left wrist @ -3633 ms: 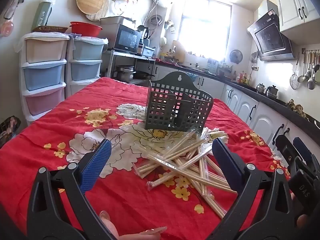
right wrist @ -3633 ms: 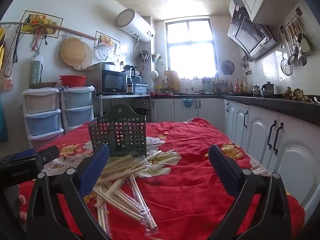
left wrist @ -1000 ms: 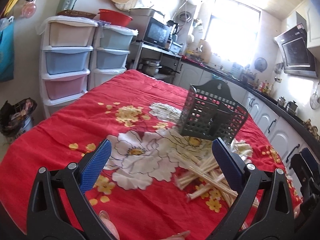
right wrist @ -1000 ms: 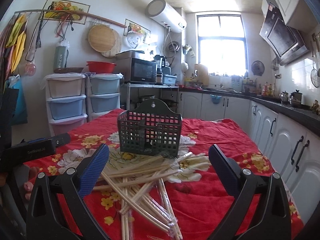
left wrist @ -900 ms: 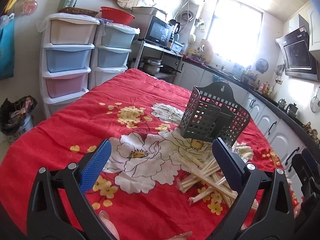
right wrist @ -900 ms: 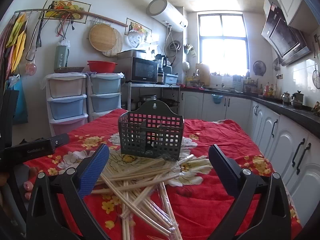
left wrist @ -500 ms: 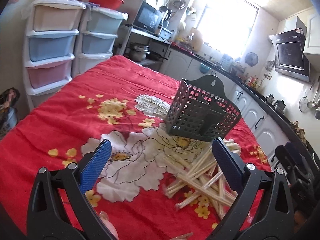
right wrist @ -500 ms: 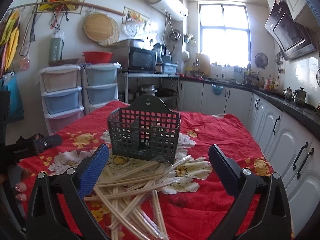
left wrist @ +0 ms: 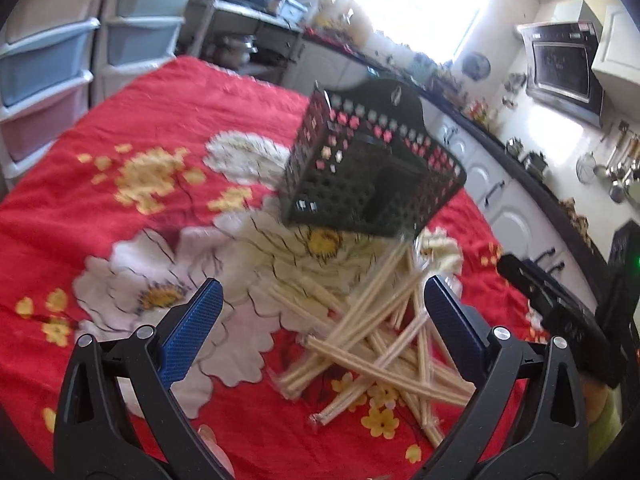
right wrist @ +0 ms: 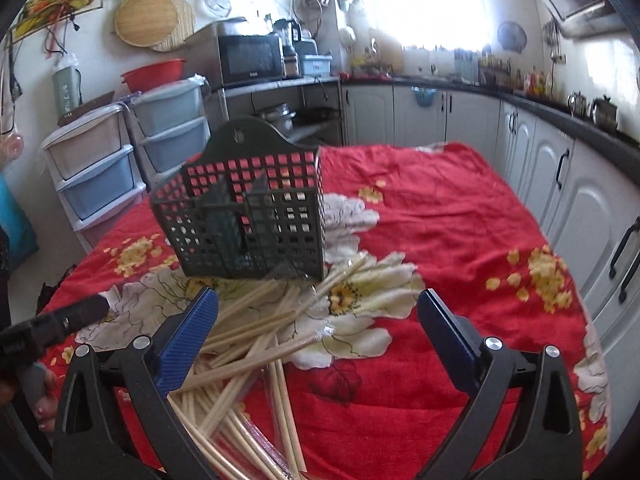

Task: Organize utensils
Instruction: 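Lower both grippers toward the wrapped chopsticks beside the green caddy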

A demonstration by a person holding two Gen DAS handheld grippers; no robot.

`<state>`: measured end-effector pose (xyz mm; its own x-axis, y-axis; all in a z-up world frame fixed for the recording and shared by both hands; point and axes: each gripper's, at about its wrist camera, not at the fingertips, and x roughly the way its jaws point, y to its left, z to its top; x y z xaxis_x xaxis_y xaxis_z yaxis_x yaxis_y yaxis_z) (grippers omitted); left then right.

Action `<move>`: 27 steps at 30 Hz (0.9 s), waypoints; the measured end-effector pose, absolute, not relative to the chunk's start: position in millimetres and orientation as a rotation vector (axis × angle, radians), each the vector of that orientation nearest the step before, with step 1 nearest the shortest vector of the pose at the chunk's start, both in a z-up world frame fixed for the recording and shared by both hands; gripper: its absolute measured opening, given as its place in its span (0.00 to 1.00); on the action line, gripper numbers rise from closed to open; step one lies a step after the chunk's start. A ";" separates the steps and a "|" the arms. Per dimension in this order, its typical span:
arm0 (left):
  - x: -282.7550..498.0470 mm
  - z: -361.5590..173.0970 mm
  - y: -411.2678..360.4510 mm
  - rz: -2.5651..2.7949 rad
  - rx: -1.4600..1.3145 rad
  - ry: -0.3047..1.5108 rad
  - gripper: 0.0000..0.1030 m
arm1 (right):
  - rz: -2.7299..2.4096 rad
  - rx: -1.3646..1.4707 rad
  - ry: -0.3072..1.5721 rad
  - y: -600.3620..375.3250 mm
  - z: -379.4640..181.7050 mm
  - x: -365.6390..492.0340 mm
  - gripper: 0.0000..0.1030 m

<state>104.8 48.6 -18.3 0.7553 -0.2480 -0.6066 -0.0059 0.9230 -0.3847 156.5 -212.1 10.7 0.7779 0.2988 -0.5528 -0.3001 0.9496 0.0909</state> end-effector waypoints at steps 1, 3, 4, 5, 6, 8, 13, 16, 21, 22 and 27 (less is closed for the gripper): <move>105.8 -21.7 47.4 -0.144 -0.380 0.719 0.90 | 0.323 -0.001 0.610 -212.1 7.5 158.4 0.94; 108.3 -28.5 45.3 -0.163 -0.380 0.744 0.90 | 0.328 0.002 0.632 -211.2 2.9 161.5 0.94; 109.3 -31.3 45.1 -0.167 -0.382 0.753 0.90 | 0.331 0.008 0.647 -211.3 -0.3 162.9 0.92; 110.5 -33.4 45.3 -0.171 -0.384 0.760 0.89 | 0.337 0.014 0.659 -211.6 -2.1 164.3 0.91; 111.4 -35.7 45.7 -0.179 -0.387 0.766 0.88 | 0.344 0.020 0.675 -211.5 -5.4 165.8 0.86; 111.9 -38.0 46.5 -0.188 -0.390 0.772 0.82 | 0.354 0.027 0.699 -210.8 -8.3 169.4 0.79; 113.8 -43.6 46.2 -0.217 -0.402 0.793 0.67 | 0.379 0.049 0.753 -208.8 -18.3 176.9 0.68; 114.7 -45.8 46.7 -0.229 -0.412 0.801 0.62 | 0.397 0.070 0.789 -206.7 -23.8 182.1 0.63; 118.8 -53.3 49.8 -0.236 -0.443 0.837 0.54 | 0.429 0.149 0.879 -208.0 -37.2 193.8 0.57; 119.3 -54.5 50.3 -0.237 -0.447 0.844 0.52 | 0.430 0.164 0.891 -208.7 -38.9 194.8 0.55; 119.7 -56.0 51.7 -0.255 -0.467 0.848 0.37 | 0.442 0.238 0.930 -213.7 -45.6 202.0 0.48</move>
